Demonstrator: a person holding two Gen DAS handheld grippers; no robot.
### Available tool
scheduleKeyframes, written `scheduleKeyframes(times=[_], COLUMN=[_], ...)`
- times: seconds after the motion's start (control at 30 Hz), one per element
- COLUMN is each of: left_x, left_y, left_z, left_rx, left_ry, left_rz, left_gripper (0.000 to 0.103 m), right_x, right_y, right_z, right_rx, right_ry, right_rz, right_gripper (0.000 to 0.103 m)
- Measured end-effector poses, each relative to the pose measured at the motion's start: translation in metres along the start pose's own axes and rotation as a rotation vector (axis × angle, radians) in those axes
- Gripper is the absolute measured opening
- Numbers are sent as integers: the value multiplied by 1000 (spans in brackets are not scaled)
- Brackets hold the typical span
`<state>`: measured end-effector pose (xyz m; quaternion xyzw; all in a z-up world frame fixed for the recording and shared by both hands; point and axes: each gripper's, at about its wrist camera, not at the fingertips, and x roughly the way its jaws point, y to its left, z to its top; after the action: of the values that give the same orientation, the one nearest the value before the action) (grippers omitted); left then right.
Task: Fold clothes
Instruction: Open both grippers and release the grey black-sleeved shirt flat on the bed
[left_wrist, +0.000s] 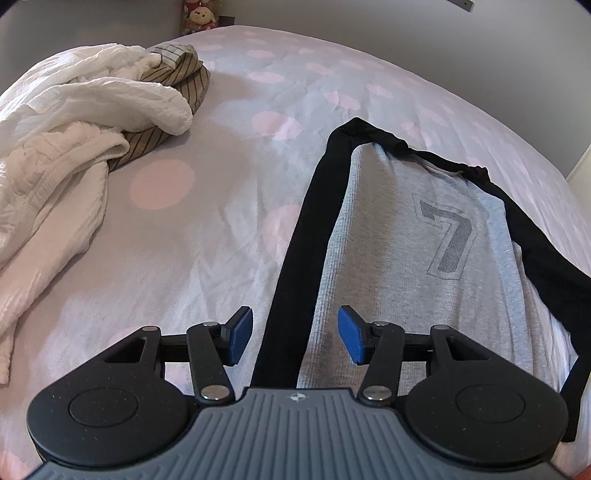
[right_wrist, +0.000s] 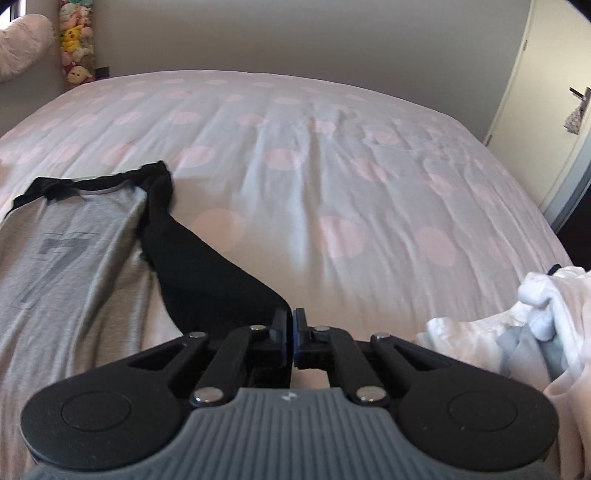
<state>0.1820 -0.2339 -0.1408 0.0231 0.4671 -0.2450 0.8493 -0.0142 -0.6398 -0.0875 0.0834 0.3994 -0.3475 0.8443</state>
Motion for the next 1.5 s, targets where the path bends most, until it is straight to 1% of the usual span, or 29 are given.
scheduleKeyframes(times=[0.07,0.17,0.23,0.33,0.37,0.4,0.47,0.57,0.63,0.67,0.73,0.83,0.9,0.97,1.07,1.13,1.23,1.3,1.37,1.5], left_x=[1,4,5,7,7,7,8,8,8,9,9,9,9,9,8,7,7,8,9,9], left_y=[1,3,3,3,2,2,3,3,3,3,4,4,4,4,3,4,8,11,12,13], left_z=[1,1,1,2,1,1,0,-1,-2,-2,-3,-4,-5,-5,-6,-7,-8,-9,-10,-11], left_rx=[-7,-13,-8,0,2,2,1,-2,-4,-5,-7,-9,-14,-16,-11,-14,-41,-64,-72,-76], left_ry=[5,15,19,23,26,29,35,46,53,56,63,73,81,84,86,93,113,126,135,136], left_rz=[3,7,10,14,15,15,15,13,13,12,11,10,-3,-18,-27,-35,-61,-77,-84,-69], left_gripper=[49,49,49,49,49,49,49,49,49,49,49,49,49,49,49,49,49,52,52,53], right_x=[11,24,26,17,12,6,-6,-23,-33,-36,-42,-44,-45,-44,-38,-33,-28,-25,-22,-14], right_y=[-11,-15,-13,-5,-1,4,12,23,33,39,55,77,88,97,109,115,114,111,105,93], right_z=[5,3,-1,-10,-13,-17,-24,-34,-42,-46,-55,-63,-65,-68,-73,-76,-79,-79,-80,-81], right_rx=[20,20,29,24,16,14,15,75,108,110,97,44,21,12,2,-13,-11,12,45,125], right_ry=[15,35,34,-7,-26,-50,-95,-132,-153,-158,-163,-145,-130,-103,-45,-7,10,14,20,41], right_rz=[-48,-87,-73,-54,-50,-40,-17,63,117,142,187,253,314,369,426,428,419,428,434,452], right_gripper=[4,4,5,10,15,23,30,30,32,36,38,46,54,58,59,59,59,59,59,59])
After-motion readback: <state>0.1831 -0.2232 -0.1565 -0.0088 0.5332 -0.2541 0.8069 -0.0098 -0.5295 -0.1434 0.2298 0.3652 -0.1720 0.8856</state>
